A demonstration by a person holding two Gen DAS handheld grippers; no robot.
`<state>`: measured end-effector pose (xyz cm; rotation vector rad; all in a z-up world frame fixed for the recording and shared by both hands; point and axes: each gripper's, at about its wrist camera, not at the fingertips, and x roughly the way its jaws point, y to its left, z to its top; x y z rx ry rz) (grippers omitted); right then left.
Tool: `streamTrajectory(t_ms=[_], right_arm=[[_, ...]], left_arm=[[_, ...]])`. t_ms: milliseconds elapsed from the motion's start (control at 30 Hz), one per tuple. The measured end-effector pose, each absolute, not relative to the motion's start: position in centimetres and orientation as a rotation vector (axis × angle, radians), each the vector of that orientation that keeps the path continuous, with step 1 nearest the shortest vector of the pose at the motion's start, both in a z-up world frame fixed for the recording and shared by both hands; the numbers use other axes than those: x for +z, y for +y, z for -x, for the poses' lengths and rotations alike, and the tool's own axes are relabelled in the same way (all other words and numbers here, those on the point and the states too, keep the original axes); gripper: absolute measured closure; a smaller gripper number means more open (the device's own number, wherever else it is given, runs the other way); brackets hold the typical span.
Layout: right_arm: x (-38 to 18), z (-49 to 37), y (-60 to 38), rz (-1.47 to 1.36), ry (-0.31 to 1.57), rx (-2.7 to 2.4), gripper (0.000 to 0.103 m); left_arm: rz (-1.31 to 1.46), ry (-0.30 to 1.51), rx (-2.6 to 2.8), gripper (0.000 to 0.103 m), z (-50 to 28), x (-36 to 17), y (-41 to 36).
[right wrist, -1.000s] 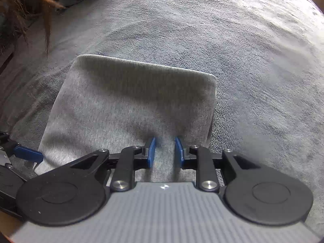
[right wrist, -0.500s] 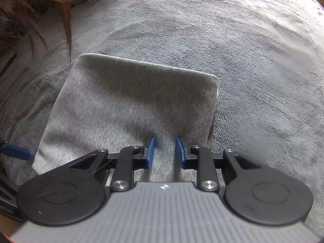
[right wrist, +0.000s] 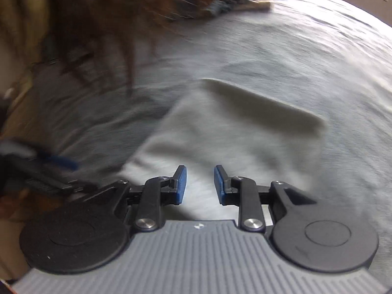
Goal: Fold clothes
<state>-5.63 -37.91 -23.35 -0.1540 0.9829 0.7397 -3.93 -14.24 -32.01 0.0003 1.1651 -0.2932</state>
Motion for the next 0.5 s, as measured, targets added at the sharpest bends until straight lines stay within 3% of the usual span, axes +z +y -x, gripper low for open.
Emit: streamTrajectory(t_ms=[167,367,467,500], right_arm=[[-26.1,9.1,-36.2,0.138,1.095,0.781,0.080],[-28.2,10.8,-37.2,-0.006,1.175,0.644,0.082],[-28.7,11.8,-38.1,-0.089,1.195,0.569,0.082],[-28.9,12.2,-38.5,-0.115,1.201,0.541,0.082]], left_arm=[[-0.211,1.054,-0.459,0.034,4.7,-32.0,-16.7],[-0.531,0.990,-0.618,0.055,5.5,-32.8,-19.8],[-0.651,0.962,-0.676,0.057,5.7,-33.6,-20.8],[-0.680,0.959,-0.687,0.062,5.6,-33.8,-21.0]])
